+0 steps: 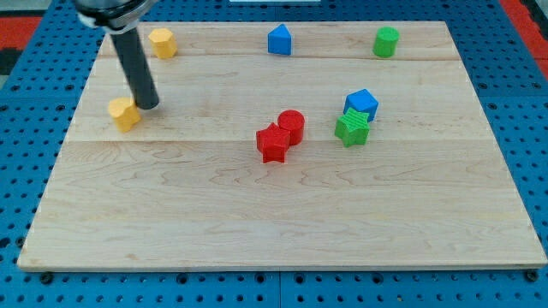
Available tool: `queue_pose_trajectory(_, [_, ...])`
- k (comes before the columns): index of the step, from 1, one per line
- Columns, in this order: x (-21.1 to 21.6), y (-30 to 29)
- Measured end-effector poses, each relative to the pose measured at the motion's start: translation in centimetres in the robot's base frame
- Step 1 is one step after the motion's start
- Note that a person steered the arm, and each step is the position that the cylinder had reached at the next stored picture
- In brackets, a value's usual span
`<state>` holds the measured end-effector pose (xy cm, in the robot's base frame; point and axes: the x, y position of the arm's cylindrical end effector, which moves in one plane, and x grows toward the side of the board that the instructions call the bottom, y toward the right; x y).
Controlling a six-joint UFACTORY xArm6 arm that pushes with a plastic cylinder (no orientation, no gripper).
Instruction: Place the green star towards the top right of the red star
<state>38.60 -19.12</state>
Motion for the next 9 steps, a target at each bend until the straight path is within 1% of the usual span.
queue_pose_trajectory(1, [-1.9, 2.4])
queue_pose_trajectory(2, [-3.8, 7.5])
queue_pose_trajectory(3, [-3.9, 10.1])
queue_pose_trajectory(4, [-3.9, 10.2])
queue_pose_trajectory(5, [-3.9, 15.3])
queue_pose_trajectory(6, [-2.8, 19.7])
queue_pose_trajectory(7, [0.7, 18.3])
queue_pose_trajectory(9, [5.2, 24.1])
